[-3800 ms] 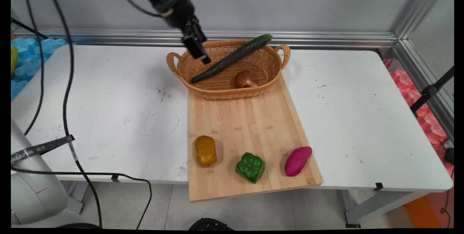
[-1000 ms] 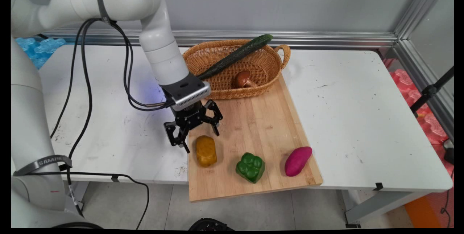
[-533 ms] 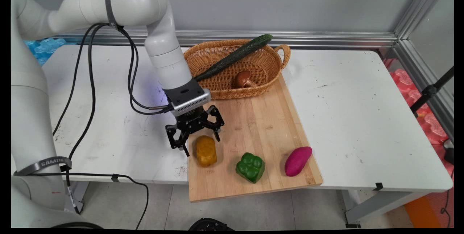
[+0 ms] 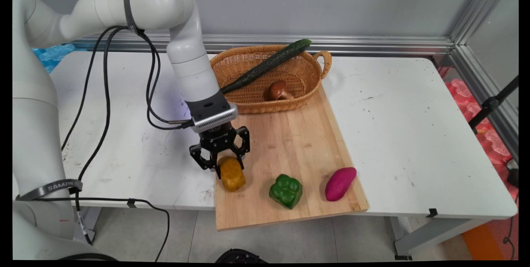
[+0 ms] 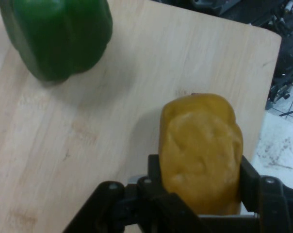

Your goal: Place the picked object in the vegetable basket

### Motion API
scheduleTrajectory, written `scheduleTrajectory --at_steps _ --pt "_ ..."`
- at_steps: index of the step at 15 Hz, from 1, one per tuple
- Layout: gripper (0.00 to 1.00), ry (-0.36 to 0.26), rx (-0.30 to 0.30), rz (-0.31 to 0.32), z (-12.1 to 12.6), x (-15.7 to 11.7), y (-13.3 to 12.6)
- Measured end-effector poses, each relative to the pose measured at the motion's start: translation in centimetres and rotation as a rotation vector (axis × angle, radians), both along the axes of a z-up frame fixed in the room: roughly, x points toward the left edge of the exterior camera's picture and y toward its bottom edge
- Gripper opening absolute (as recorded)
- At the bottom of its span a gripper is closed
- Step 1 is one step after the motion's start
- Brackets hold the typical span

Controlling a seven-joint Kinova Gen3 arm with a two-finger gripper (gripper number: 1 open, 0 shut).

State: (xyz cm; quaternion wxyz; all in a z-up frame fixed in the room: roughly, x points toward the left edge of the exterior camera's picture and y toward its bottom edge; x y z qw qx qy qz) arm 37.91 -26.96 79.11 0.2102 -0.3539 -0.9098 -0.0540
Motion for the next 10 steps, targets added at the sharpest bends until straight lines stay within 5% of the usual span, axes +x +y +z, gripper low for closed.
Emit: scheduleTrajectory --at_steps 5,10 --pt "0.00 -0.005 -0.010 0.032 1.7 0.2 -0.6" --pt "0.00 -0.011 -0.027 0.172 5.4 0.5 -1.3"
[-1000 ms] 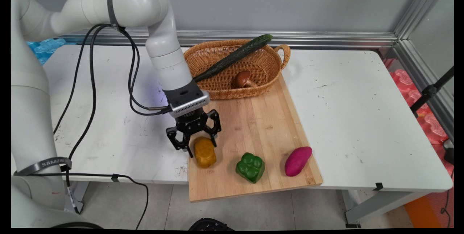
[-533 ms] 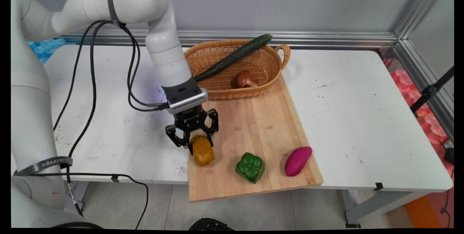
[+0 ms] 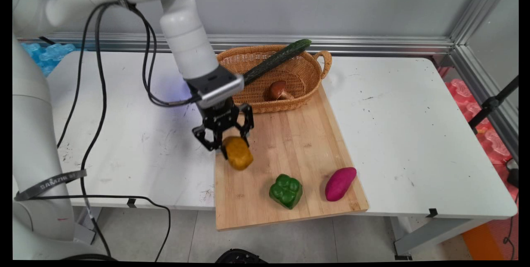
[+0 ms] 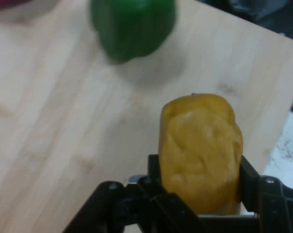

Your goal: Place the picked object in the vegetable basket

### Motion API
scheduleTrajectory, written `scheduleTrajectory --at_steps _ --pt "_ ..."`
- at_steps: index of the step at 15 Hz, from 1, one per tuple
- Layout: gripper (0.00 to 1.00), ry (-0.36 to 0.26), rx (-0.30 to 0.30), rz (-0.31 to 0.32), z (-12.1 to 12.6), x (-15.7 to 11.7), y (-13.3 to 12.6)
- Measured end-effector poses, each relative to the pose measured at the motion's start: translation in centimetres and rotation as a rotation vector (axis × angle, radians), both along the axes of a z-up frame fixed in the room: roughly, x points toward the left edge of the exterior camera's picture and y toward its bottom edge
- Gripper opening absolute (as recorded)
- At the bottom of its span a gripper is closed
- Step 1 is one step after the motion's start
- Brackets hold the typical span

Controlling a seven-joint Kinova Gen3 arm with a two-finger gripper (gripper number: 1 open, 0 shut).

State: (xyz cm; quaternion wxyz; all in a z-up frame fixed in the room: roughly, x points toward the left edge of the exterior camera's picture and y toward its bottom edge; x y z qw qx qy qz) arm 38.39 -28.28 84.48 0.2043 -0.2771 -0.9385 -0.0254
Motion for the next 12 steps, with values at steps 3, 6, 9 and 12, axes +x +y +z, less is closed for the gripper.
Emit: scheduleTrajectory --at_steps 3,6,9,12 --pt "0.00 -0.002 -0.009 0.112 2.1 0.3 -0.4" --pt "0.00 -0.002 -0.017 0.211 3.8 0.5 -0.8" --pt "0.00 -0.003 -0.026 0.324 5.5 0.9 -1.2" --pt "0.00 -0.002 -0.033 0.422 6.7 1.3 -1.5"
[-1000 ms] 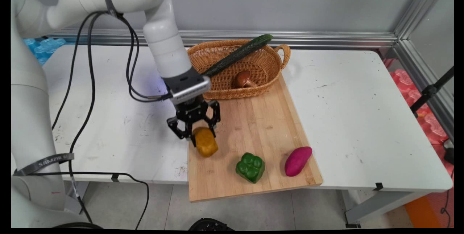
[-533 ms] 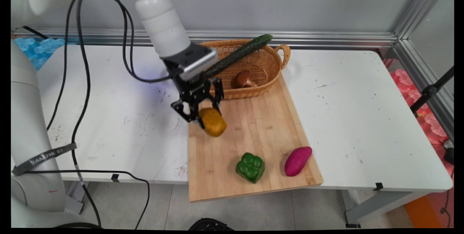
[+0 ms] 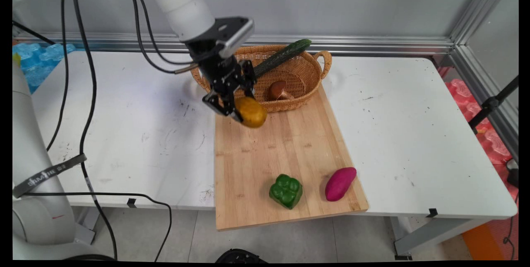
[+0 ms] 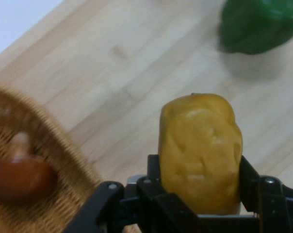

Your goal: Place the picked object in the vegetable basket

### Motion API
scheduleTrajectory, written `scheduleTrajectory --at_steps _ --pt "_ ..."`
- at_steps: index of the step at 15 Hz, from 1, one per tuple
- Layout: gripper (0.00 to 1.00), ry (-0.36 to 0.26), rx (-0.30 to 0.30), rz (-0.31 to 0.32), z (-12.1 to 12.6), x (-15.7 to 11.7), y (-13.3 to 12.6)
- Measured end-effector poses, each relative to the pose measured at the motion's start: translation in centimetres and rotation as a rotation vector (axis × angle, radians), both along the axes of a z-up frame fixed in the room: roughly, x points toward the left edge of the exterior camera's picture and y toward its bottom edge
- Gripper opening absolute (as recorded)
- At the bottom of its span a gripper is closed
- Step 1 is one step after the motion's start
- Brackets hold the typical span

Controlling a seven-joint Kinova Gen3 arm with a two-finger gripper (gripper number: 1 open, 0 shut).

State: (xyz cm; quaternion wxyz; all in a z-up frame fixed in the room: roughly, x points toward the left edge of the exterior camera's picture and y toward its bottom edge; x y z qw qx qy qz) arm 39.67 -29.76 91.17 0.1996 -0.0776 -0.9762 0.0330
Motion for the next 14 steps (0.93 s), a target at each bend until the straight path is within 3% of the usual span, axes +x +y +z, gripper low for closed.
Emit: scheduleTrajectory --at_steps 14 --pt "0.00 0.017 -0.046 0.602 3.7 3.9 -2.3"
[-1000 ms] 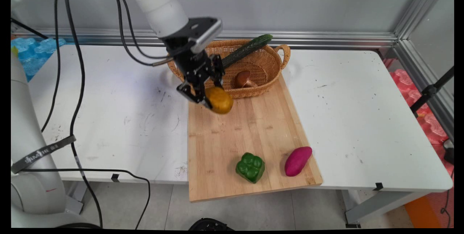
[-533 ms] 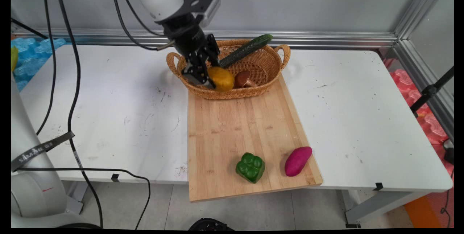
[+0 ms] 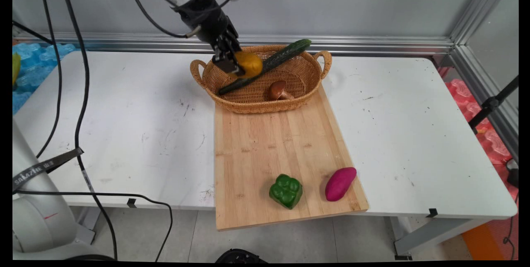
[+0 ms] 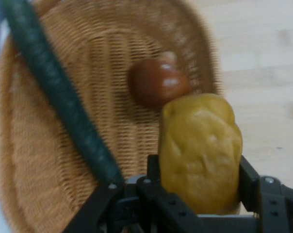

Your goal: Place the picked object in the vegetable basket

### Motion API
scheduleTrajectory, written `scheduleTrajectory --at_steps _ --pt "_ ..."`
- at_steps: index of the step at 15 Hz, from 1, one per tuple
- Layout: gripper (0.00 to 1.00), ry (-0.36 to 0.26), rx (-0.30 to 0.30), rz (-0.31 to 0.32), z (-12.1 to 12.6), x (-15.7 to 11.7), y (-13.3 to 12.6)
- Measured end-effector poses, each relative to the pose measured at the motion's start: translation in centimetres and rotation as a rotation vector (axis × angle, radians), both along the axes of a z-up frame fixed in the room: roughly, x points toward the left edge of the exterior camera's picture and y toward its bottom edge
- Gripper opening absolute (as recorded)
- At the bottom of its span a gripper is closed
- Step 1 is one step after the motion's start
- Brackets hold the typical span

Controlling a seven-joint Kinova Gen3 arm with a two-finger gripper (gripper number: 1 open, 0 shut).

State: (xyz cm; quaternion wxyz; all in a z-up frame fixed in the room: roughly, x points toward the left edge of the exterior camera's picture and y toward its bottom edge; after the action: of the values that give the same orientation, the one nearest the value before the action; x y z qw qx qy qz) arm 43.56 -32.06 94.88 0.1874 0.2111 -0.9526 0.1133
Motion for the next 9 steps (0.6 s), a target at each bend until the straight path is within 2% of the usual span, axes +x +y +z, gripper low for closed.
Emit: scheduleTrajectory --at_steps 3,7,9 --pt "0.00 0.004 -0.013 0.140 0.2 1.0 -0.7" --pt "0.00 0.011 -0.022 0.279 -0.1 2.0 -1.6" --pt "0.00 0.017 -0.027 0.377 -0.6 2.6 -2.5"
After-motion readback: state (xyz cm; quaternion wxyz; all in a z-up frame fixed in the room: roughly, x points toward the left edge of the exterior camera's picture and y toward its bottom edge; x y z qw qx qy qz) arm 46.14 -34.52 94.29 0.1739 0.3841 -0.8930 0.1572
